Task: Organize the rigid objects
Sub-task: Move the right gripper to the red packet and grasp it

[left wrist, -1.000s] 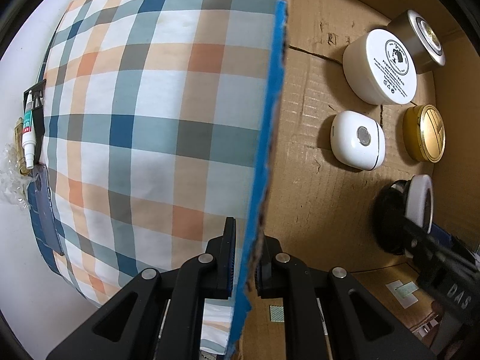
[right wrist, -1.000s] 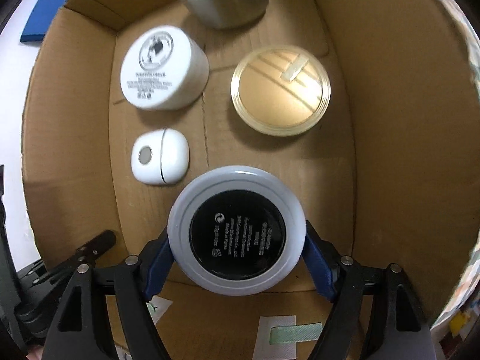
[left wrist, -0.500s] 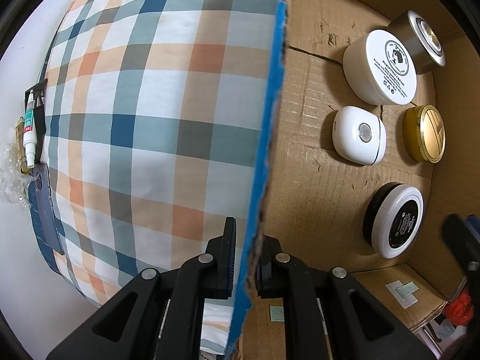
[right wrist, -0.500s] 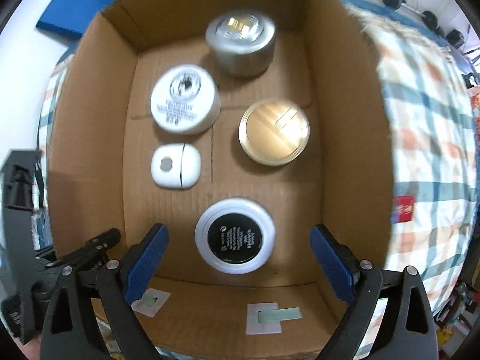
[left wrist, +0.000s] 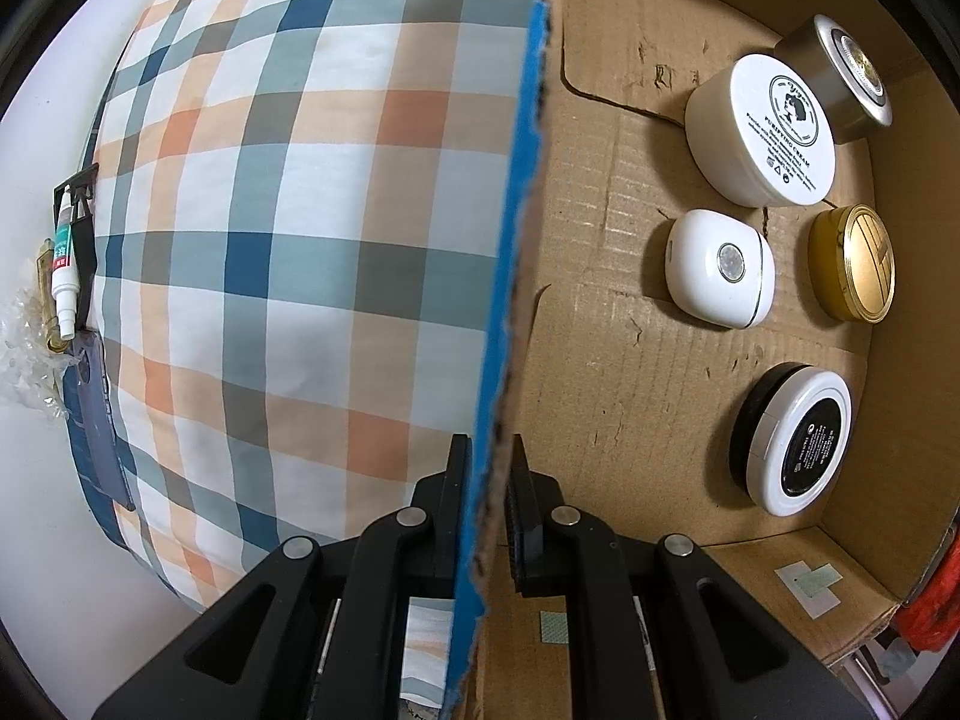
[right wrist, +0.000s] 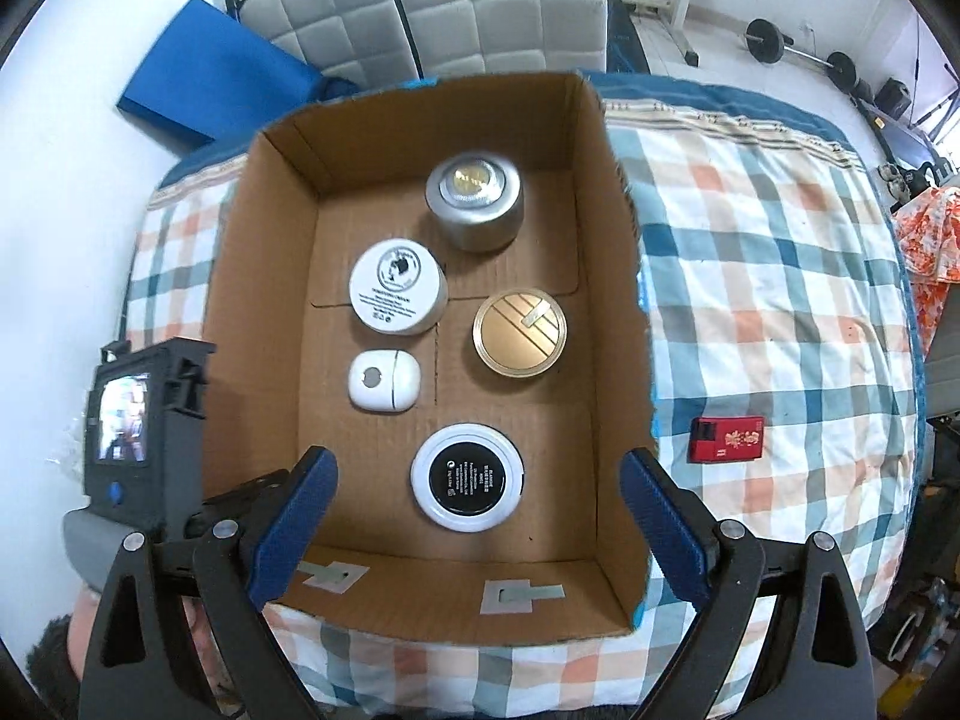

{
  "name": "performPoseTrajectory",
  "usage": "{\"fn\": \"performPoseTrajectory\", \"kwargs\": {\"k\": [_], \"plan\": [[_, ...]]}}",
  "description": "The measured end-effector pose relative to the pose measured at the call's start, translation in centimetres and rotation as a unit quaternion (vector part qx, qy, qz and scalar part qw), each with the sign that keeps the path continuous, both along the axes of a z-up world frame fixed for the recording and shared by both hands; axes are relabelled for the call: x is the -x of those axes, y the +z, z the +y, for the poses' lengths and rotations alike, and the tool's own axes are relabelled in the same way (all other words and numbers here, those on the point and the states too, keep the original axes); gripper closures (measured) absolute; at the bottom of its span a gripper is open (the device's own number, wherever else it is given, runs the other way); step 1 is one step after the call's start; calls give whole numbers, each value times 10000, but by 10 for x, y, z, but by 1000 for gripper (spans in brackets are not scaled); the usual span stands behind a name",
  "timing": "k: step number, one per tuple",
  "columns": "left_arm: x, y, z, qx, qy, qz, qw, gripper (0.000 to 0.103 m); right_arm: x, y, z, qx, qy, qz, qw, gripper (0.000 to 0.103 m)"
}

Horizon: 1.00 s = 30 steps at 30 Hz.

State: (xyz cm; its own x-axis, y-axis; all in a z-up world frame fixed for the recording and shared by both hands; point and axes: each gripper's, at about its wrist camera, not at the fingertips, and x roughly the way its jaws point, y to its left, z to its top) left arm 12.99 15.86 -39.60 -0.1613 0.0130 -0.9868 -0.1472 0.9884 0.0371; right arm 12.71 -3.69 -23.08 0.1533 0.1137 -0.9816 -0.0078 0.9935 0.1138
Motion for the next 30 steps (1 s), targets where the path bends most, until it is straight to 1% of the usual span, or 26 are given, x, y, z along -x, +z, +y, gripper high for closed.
{"fn": "performPoseTrajectory", "kwargs": {"k": [4,9,15,19,21,24,26,30], "plan": [[0,1,-2,-20,3,2,10000,95,4,22,-2,42,35,-237,9997,6],[-1,2,-3,-29,9,1,10000,95,5,37,-7,-13,4,-359,9994,6],[-1,2,-4,-46,1,8,10000,95,5,39,-10,-90,-7,-367,9993,6],[-1,2,-4,-42,12,14,10000,95,5,38,-19,-170,-155,-367,9991,6],[-1,2,-3,-38,17,17,10000,95,4,36,-32,-201,-352,-371,9985,6],[-1,2,-2,-31,34,23,10000,95,0,26,-61,-95,-732,-335,9967,6],[-1,2,-2,-32,34,26,10000,95,-4,14,-89,113,-1012,-259,9945,6],[-2,1,-1,-30,43,40,10000,95,-9,-9,-139,442,-1400,-147,9891,6]]}}
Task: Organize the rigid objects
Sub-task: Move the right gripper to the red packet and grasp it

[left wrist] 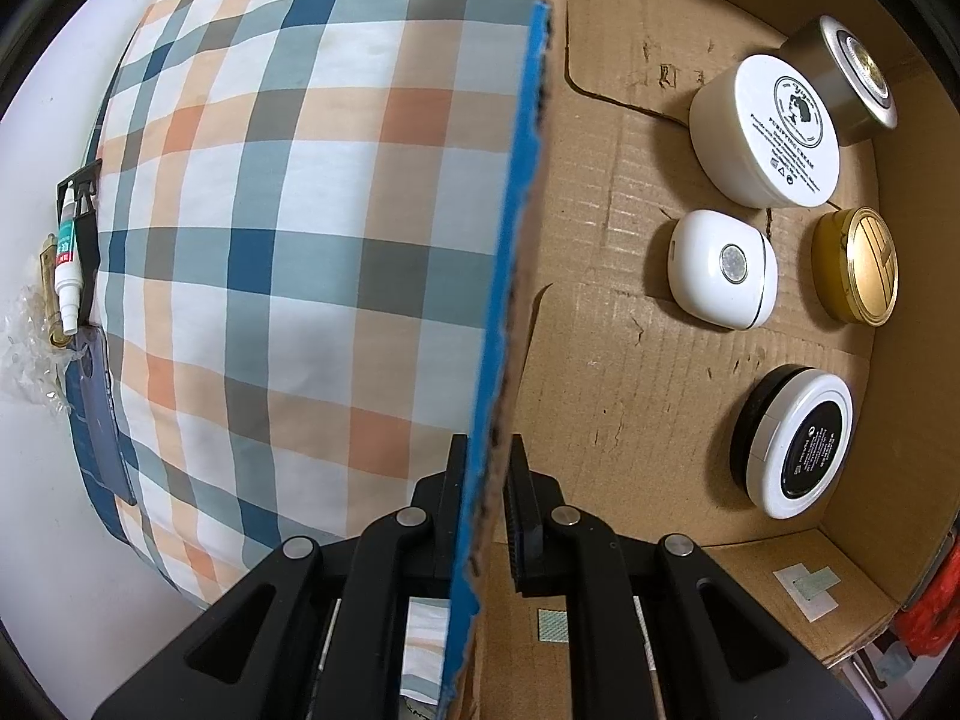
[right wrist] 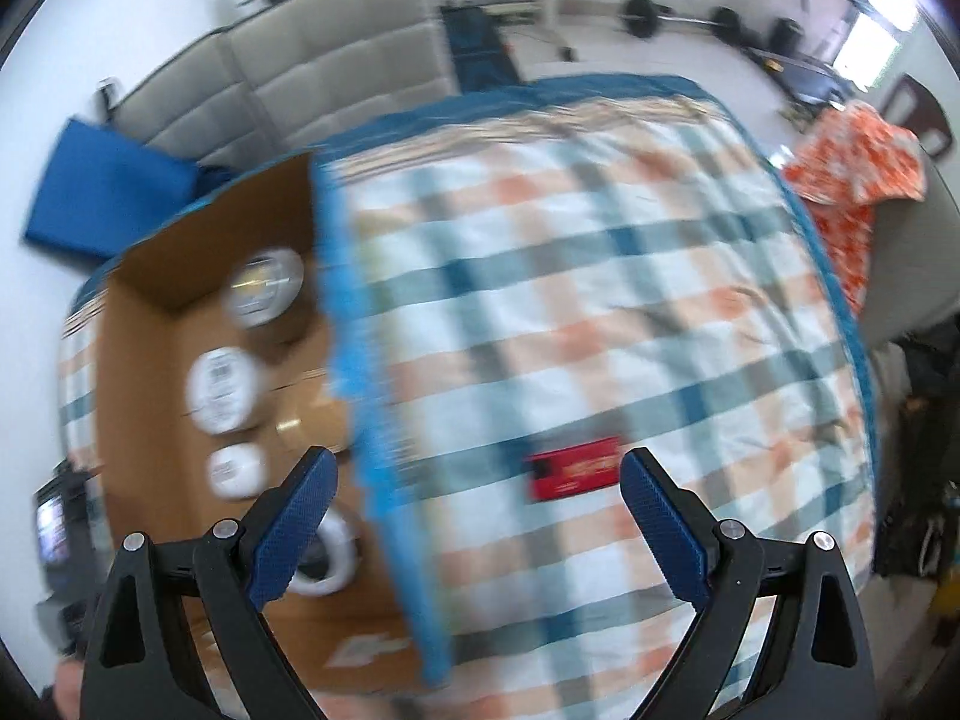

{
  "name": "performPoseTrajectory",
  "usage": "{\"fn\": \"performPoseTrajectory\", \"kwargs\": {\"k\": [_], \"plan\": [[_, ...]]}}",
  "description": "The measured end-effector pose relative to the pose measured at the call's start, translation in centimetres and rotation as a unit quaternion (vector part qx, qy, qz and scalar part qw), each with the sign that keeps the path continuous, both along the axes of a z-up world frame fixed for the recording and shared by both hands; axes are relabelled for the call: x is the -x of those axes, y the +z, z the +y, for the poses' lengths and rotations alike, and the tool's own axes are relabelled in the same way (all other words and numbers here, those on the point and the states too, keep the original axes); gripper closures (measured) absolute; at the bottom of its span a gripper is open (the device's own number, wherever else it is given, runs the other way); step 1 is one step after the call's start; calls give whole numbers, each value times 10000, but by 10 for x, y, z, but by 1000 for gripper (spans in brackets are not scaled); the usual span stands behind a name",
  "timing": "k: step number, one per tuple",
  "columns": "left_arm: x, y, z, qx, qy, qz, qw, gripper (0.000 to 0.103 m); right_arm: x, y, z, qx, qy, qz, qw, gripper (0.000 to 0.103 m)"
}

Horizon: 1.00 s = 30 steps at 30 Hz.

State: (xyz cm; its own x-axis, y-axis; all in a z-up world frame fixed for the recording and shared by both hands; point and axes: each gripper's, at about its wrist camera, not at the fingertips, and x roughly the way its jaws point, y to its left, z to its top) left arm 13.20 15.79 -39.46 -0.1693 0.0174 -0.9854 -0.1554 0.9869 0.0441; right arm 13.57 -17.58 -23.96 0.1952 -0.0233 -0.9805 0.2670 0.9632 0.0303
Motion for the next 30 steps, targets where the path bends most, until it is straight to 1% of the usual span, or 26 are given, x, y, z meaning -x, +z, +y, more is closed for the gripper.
{"fn": "performPoseTrajectory", "kwargs": {"k": [2,4,7,9,12,14,17,21,23,25,30], "plan": [[0,-1,1,-9,5,6,10000,95,-2,-18,-27,-30,-186,151,9997,6],[0,-1,1,-15,5,8,10000,95,-5,-36,-43,-25,-227,361,9991,6],[-1,-1,1,-16,0,13,10000,95,-8,-73,-60,-122,-110,773,9969,6],[-1,-2,1,-24,-3,16,10000,95,-7,-92,-61,-142,53,956,9953,6],[-2,-3,0,-29,-6,20,10000,95,-8,-122,-60,-48,275,1259,9916,6],[-2,-4,-1,-21,11,20,10000,95,-8,-140,-60,-51,334,1428,9892,6],[-2,-3,-1,-23,13,21,10000,95,-6,-158,-62,-125,281,1614,9864,6],[-2,-4,-1,-22,15,19,10000,95,-5,-169,-64,-116,183,1686,9854,7],[-2,-4,-1,-28,5,21,10000,95,-5,-170,-65,-134,128,1666,9858,10],[-2,-4,-1,-27,3,20,10000,95,-6,-170,-65,-136,141,1637,9863,15],[-2,-4,-2,-30,-5,15,10000,95,-16,-166,-62,-97,159,1636,9863,20]]}}
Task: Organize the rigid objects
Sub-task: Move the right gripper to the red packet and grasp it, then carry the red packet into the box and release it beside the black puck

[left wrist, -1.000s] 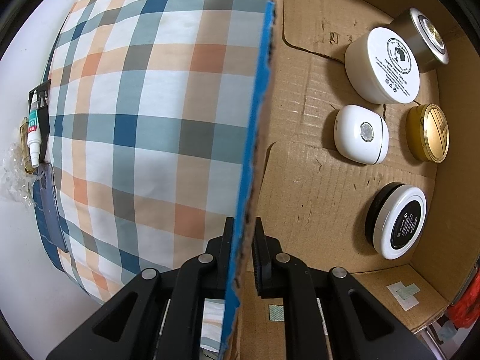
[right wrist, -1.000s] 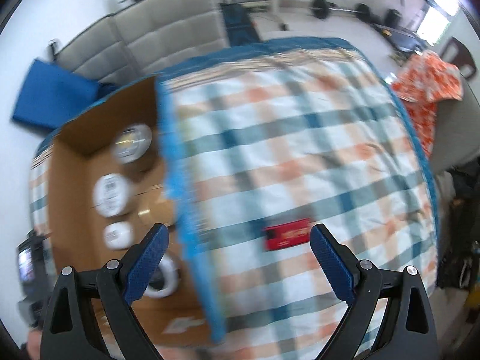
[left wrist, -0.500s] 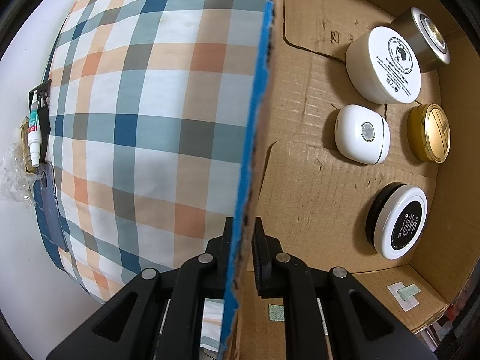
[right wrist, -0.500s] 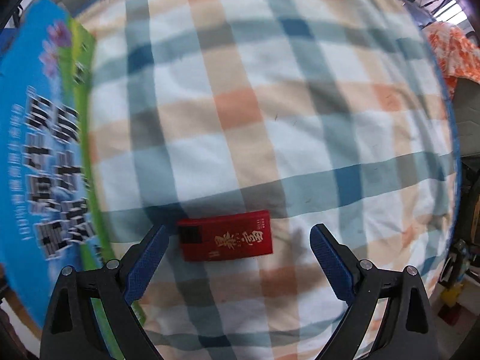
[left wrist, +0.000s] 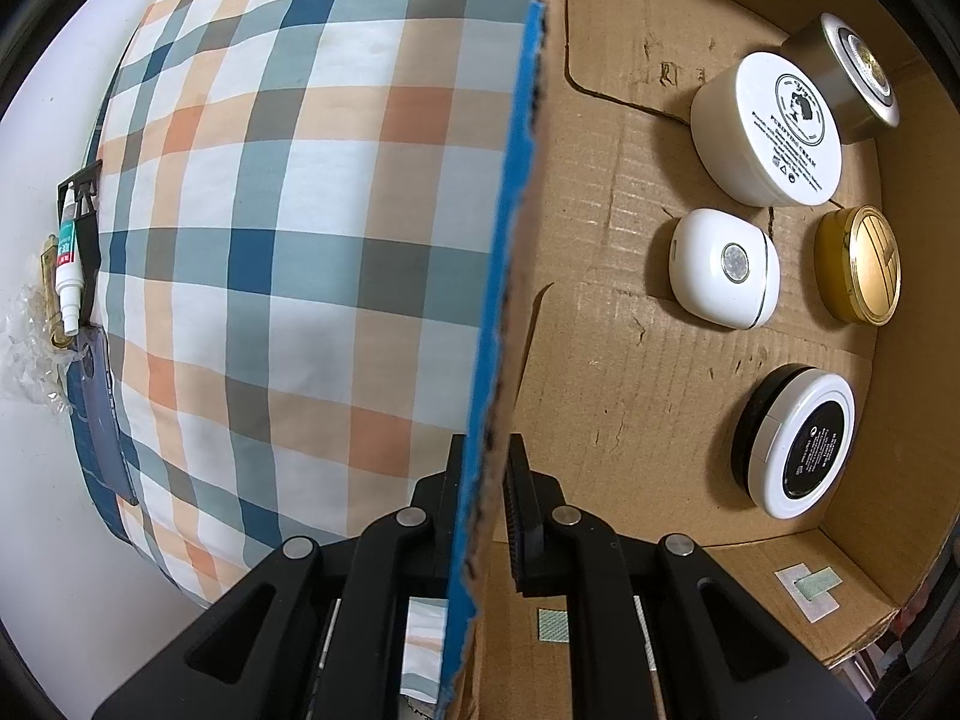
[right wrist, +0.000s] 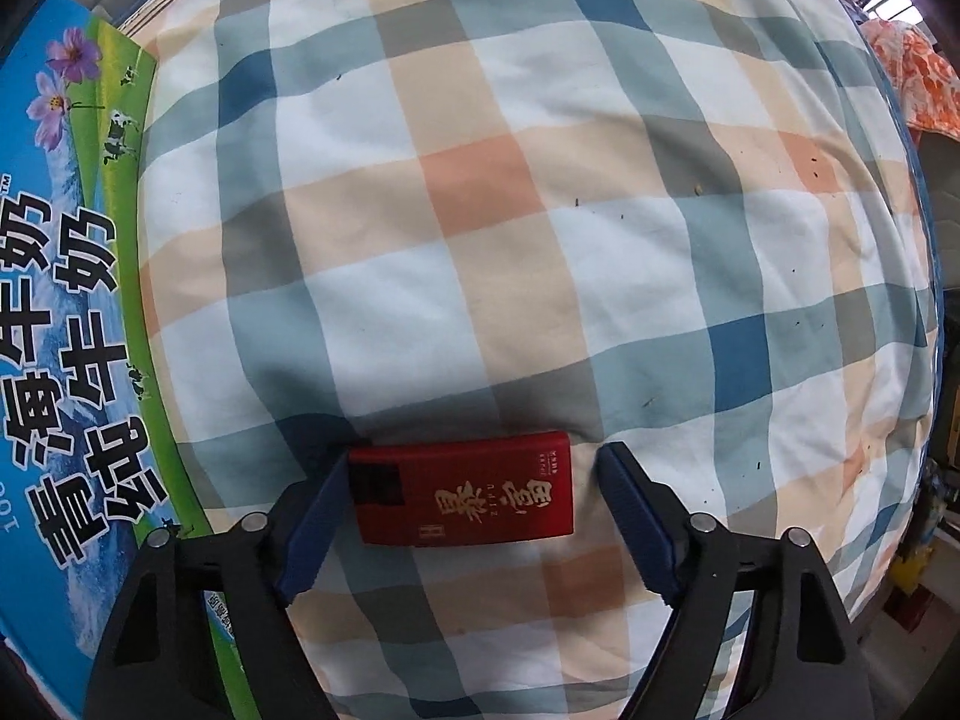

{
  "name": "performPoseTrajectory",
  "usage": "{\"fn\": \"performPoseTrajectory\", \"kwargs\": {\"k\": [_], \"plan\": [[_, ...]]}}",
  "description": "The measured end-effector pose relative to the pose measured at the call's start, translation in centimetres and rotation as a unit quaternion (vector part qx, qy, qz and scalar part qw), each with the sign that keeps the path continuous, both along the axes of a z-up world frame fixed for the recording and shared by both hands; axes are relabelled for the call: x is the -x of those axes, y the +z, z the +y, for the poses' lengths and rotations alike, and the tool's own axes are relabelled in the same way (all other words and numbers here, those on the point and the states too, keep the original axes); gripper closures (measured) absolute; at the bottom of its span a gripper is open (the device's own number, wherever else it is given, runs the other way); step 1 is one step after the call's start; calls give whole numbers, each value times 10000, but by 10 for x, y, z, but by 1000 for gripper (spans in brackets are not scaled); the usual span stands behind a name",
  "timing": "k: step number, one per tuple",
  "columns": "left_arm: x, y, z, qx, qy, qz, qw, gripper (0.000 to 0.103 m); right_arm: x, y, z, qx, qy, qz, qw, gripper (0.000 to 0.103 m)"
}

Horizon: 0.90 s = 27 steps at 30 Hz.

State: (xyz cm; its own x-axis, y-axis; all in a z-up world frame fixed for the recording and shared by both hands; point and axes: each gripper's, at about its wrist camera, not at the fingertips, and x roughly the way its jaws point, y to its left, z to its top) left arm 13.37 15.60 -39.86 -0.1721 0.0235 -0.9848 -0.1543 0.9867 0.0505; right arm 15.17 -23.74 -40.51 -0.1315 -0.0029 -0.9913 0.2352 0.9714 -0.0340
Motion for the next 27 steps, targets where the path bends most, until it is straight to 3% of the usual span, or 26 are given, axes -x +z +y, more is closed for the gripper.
{"fn": "performPoseTrajectory", "kwargs": {"k": [17,19,21,27], "plan": [[-1,0,-4,-13,-27,1,10000,95,5,10,15,-9,94,111,9999,21],[-2,0,-5,-17,-33,-1,10000,95,4,11,18,42,178,84,9998,27],[-2,1,-6,-23,-44,-4,10000,95,7,17,24,131,254,42,9996,31],[-3,1,-8,-15,-38,-6,10000,95,13,39,34,128,147,-134,9997,31]]}}
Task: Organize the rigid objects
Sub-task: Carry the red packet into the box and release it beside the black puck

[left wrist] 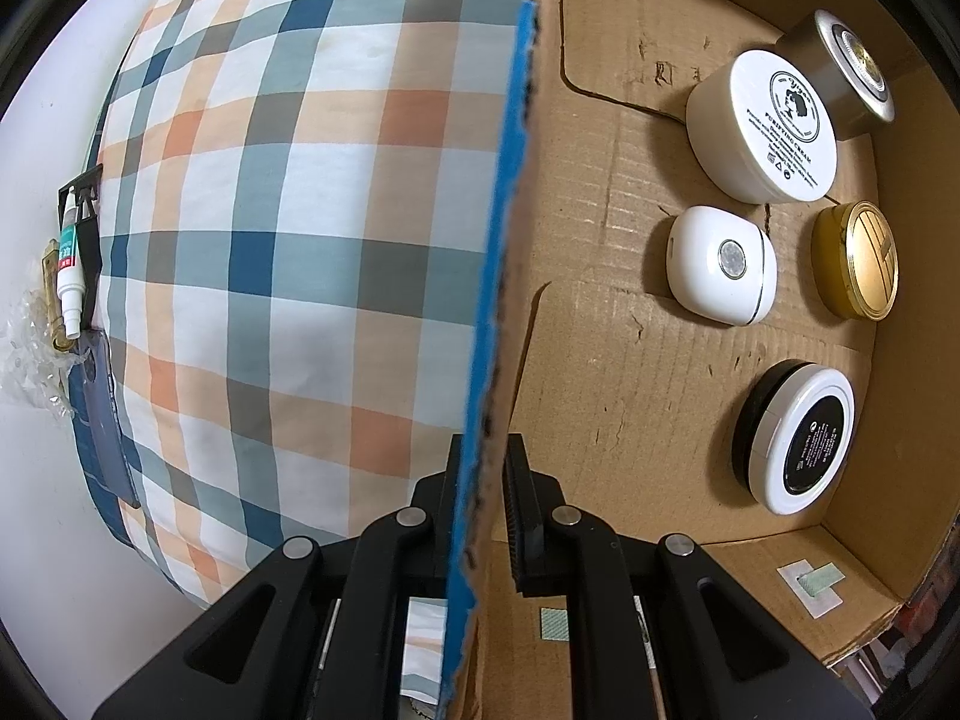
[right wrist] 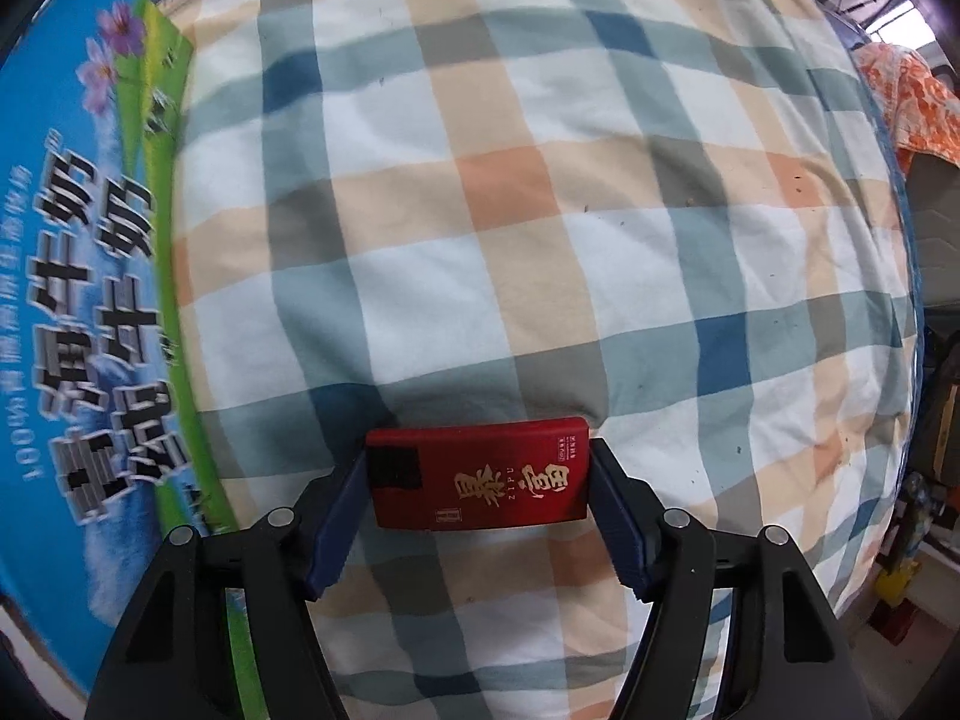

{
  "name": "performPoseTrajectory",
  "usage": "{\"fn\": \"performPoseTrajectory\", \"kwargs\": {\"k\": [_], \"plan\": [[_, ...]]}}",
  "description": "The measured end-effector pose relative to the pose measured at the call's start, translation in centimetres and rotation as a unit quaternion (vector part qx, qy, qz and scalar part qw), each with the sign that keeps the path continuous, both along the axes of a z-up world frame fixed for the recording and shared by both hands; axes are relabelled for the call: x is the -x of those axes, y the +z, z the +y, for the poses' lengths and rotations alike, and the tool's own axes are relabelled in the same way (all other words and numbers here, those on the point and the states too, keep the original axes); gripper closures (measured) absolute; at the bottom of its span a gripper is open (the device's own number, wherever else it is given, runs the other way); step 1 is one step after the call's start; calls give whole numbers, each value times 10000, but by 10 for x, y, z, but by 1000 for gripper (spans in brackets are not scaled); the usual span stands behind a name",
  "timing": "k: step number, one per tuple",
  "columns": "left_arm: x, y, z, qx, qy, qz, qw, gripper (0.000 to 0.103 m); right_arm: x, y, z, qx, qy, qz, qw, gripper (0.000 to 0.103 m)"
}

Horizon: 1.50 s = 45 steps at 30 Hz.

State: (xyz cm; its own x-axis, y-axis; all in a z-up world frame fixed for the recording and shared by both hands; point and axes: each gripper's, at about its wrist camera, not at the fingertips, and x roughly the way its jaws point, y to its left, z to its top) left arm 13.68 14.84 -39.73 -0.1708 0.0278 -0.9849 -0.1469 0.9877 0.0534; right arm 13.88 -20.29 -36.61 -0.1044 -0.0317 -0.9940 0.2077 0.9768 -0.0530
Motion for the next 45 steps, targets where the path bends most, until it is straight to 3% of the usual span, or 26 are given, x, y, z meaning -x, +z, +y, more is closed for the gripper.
{"fn": "performPoseTrajectory", "kwargs": {"k": [13,19,25,31,40,45], "plan": [[4,2,4,19,35,-24,10000,95,0,112,29,-760,-203,-936,9925,31],[7,3,6,31,66,-37,10000,95,-17,171,55,-1130,161,-1427,9832,31],[8,4,9,45,90,-40,9999,95,-34,196,102,-1473,614,-1684,9727,31],[10,5,14,59,129,-53,9999,95,-33,184,143,-1856,940,-1464,9671,31],[11,5,15,55,126,-52,9999,95,-14,92,189,-2682,866,-355,9588,31],[12,1,12,46,94,-27,9999,95,-12,67,194,-2795,744,-99,9572,31]]}}
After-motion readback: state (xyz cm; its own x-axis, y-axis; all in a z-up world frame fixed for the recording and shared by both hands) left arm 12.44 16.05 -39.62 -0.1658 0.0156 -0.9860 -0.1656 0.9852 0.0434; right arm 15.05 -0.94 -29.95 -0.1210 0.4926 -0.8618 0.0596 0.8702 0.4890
